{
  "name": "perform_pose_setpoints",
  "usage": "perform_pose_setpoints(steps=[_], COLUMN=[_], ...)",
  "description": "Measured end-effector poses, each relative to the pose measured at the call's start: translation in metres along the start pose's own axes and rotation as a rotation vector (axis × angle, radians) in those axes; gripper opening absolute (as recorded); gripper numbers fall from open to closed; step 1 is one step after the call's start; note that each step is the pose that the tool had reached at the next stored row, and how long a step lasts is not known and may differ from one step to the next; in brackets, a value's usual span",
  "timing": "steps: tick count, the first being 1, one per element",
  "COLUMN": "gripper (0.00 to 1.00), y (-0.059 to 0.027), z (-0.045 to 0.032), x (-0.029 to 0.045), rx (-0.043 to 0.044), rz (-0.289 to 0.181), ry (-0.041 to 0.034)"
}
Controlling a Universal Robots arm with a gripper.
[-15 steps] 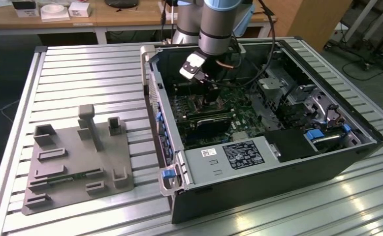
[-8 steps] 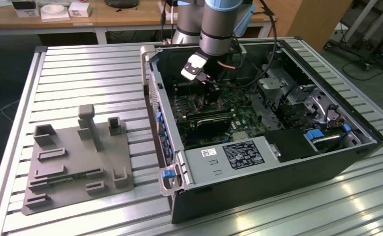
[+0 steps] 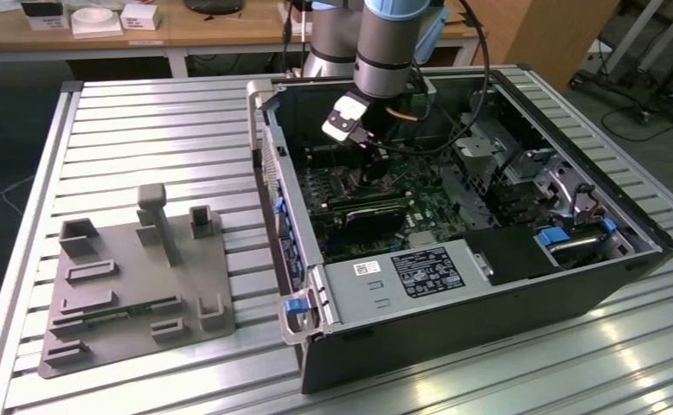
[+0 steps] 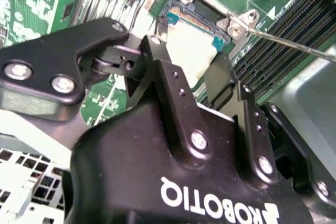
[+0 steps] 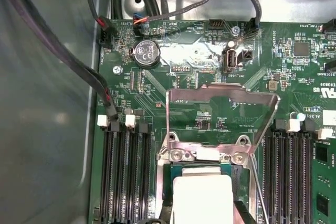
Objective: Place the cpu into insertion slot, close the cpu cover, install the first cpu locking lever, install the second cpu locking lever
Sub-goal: 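Place the cpu into insertion slot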
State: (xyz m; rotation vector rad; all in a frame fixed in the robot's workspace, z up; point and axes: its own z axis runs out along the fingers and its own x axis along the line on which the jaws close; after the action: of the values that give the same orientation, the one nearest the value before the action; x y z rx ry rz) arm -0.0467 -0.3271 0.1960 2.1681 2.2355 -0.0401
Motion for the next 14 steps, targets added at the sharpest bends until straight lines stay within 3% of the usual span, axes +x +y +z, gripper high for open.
perform_pose_setpoints(steps=[3, 7, 14], gripper=[0.53, 0.53, 0.53], y=[0.0001, 0.0001, -0.0007], z=[-0.0001, -0.0057, -0.0031], x=[0.0000, -0.0004, -0.0011], rx=[-0.0005, -0.0004, 0.0007], rz=[-0.002, -0.002, 0.028], ry=[0.0005, 0.0005, 0.0005])
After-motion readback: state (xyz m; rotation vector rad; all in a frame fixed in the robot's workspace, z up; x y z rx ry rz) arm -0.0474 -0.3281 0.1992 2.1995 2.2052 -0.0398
